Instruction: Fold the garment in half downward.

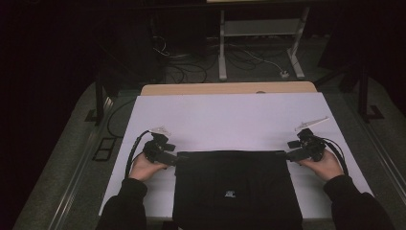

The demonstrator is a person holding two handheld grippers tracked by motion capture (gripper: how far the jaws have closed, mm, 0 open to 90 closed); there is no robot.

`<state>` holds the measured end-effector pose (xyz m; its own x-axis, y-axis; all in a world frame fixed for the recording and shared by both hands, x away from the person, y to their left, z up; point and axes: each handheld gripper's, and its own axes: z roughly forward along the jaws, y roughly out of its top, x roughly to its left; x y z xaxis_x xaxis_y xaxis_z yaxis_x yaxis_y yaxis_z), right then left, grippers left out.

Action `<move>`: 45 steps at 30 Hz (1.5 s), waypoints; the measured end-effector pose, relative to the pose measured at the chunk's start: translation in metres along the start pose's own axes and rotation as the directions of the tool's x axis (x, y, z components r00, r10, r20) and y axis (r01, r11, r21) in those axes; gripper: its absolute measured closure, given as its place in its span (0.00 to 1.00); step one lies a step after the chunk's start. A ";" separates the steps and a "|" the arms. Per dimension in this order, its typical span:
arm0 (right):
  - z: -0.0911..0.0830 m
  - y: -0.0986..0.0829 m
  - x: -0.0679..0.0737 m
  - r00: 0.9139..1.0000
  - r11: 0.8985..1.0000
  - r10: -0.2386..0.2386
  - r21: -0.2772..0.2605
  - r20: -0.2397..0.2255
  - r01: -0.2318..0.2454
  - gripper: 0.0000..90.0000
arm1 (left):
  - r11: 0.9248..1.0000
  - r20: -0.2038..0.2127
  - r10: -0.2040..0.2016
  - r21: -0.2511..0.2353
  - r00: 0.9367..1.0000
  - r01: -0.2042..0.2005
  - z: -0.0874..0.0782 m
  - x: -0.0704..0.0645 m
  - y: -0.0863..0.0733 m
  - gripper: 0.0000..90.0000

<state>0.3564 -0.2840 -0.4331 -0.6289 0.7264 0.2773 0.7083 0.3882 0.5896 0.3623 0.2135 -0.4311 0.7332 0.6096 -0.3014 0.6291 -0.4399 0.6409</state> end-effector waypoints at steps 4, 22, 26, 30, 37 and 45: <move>0.001 -0.001 -0.002 1.000 1.000 -0.006 0.000 -0.003 0.006 0.22 | 1.000 -0.007 -0.002 -0.005 1.000 0.002 0.000 0.001 -0.001 0.18; 0.003 -0.001 -0.009 1.000 1.000 0.017 -0.022 0.007 -0.016 0.59 | 0.998 -0.051 0.032 0.046 0.998 -0.030 0.008 0.000 0.000 0.44; 0.004 -0.001 -0.009 1.000 1.000 0.008 -0.018 -0.014 -0.009 0.67 | 0.998 -0.053 0.034 0.054 0.998 -0.032 0.010 -0.001 0.001 0.46; 0.005 -0.001 -0.009 1.000 1.000 -0.007 -0.016 -0.019 0.007 0.70 | 0.998 -0.061 0.039 0.059 0.997 -0.035 0.010 -0.002 0.001 0.50; 0.007 -0.001 -0.008 0.999 1.000 -0.022 0.003 -0.031 0.022 0.81 | 0.997 -0.098 0.040 0.066 0.994 -0.034 0.010 -0.004 0.001 0.67; 0.009 -0.001 -0.010 0.999 1.000 0.003 0.022 -0.052 -0.002 0.93 | 0.998 -0.097 0.024 0.058 0.995 -0.019 0.011 -0.004 0.000 0.84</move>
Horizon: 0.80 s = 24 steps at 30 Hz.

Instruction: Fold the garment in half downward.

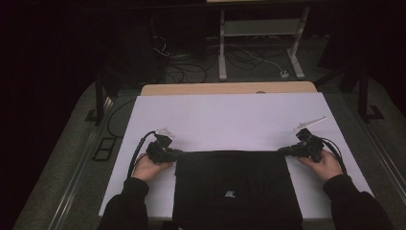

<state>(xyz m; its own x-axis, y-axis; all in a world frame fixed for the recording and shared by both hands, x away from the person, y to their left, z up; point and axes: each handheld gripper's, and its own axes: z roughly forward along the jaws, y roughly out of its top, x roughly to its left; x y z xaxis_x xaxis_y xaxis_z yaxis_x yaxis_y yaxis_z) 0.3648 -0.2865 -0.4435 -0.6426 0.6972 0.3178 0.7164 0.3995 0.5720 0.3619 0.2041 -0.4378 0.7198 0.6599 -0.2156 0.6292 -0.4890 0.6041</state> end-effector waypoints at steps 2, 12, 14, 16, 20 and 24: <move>0.000 0.000 0.000 1.000 1.000 -0.002 0.000 0.014 0.002 0.95 | 1.000 0.019 -0.023 -0.004 1.000 0.023 0.000 0.002 -0.001 0.90; -0.001 0.000 0.002 0.999 0.999 0.042 0.014 0.027 -0.042 0.97 | 0.997 0.027 -0.064 -0.032 0.998 0.065 -0.006 0.003 0.000 0.96; -0.002 0.001 0.003 0.998 0.999 0.041 0.016 0.039 -0.041 0.98 | 0.997 0.017 -0.063 -0.046 0.998 0.064 -0.008 0.002 0.000 0.97; -0.003 0.001 0.005 0.998 0.999 0.036 0.012 0.059 -0.036 0.98 | 0.996 0.006 -0.066 -0.052 0.998 0.067 -0.009 0.000 0.001 0.97; -0.007 0.004 0.008 0.995 0.999 0.032 -0.026 0.091 -0.030 0.98 | 0.997 -0.021 -0.061 -0.055 0.998 0.059 -0.012 0.001 0.003 0.97; -0.011 0.007 0.009 0.994 0.998 0.040 -0.052 0.104 -0.034 0.98 | 0.997 -0.024 -0.054 -0.061 0.998 0.052 -0.013 0.001 0.005 0.97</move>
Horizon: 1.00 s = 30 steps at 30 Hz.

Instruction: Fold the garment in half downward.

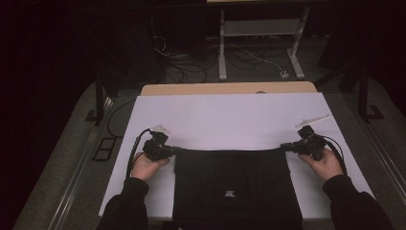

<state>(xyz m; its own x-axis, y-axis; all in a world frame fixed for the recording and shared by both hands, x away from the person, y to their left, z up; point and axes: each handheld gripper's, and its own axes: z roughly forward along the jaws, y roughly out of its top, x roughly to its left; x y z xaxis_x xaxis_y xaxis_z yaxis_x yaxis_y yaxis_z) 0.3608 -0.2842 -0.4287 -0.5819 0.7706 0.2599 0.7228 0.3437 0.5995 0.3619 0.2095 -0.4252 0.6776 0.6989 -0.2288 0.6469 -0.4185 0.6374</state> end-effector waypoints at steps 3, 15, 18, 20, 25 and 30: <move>-0.002 0.003 -0.001 1.000 1.000 0.003 -0.014 0.000 -0.003 0.98 | 1.000 -0.010 0.005 0.010 1.000 -0.004 -0.001 0.001 0.000 0.97; -0.009 0.014 -0.001 1.000 0.999 0.004 -0.037 0.004 -0.004 0.98 | 1.000 -0.029 0.028 0.009 0.999 -0.027 -0.008 0.000 0.012 0.97; -0.010 0.016 -0.002 1.000 0.999 0.007 -0.046 0.011 -0.007 0.98 | 1.000 -0.030 0.030 0.005 0.999 -0.030 -0.010 0.001 0.015 0.97; -0.010 0.017 -0.003 1.000 0.999 0.005 -0.049 0.019 -0.004 0.98 | 0.999 -0.034 0.032 -0.001 0.999 -0.032 -0.010 0.002 0.017 0.97; -0.011 0.021 -0.006 1.000 0.998 0.012 -0.062 0.023 -0.011 0.98 | 0.999 -0.046 0.034 -0.019 0.998 -0.035 -0.011 0.003 0.025 0.97; -0.012 0.029 -0.009 1.000 0.996 0.014 -0.084 0.020 -0.013 0.98 | 0.998 -0.059 0.056 -0.018 0.997 -0.057 -0.014 0.003 0.037 0.97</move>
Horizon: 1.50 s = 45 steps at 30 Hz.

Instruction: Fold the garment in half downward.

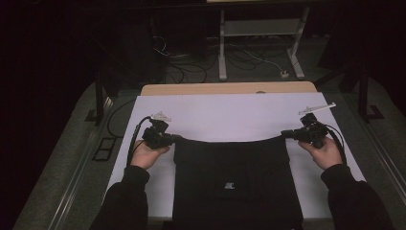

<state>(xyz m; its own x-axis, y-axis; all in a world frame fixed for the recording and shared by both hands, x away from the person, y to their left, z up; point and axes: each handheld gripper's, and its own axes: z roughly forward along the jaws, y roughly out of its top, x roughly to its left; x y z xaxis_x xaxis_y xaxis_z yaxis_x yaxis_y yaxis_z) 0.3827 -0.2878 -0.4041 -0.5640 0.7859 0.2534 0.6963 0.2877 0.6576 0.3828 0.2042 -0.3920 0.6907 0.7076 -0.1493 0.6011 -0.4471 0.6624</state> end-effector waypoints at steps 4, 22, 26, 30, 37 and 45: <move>0.000 0.004 -0.003 1.000 1.000 0.007 -0.008 0.000 -0.007 0.98 | 1.000 -0.004 0.008 -0.004 1.000 -0.008 -0.002 0.001 0.007 0.97; -0.005 0.026 -0.004 1.000 1.000 0.000 -0.029 -0.002 0.000 0.98 | 1.000 -0.017 0.005 0.006 1.000 -0.005 0.001 0.012 0.021 0.97; -0.005 0.030 -0.006 1.000 1.000 -0.002 -0.028 0.000 0.002 0.98 | 1.000 -0.015 0.000 0.005 1.000 0.000 0.002 0.014 0.025 0.97; -0.004 0.032 -0.007 1.000 1.000 -0.001 -0.020 0.005 0.001 0.98 | 1.000 -0.011 0.006 0.007 1.000 -0.005 0.003 0.013 0.030 0.97; -0.006 0.035 -0.011 1.000 1.000 0.010 -0.028 0.008 -0.010 0.98 | 1.000 -0.017 0.012 0.004 1.000 -0.011 0.001 0.015 0.040 0.97; -0.007 0.044 -0.016 1.000 0.999 0.013 -0.039 0.003 -0.013 0.98 | 1.000 -0.015 0.013 0.003 1.000 -0.013 0.005 0.021 0.051 0.97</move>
<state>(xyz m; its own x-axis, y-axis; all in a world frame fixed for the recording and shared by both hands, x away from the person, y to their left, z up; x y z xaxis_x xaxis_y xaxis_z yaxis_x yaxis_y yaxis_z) 0.4191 -0.2922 -0.3746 -0.5532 0.7915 0.2597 0.6860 0.2560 0.6811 0.4303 0.1935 -0.3652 0.6926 0.7096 -0.1294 0.5929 -0.4579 0.6624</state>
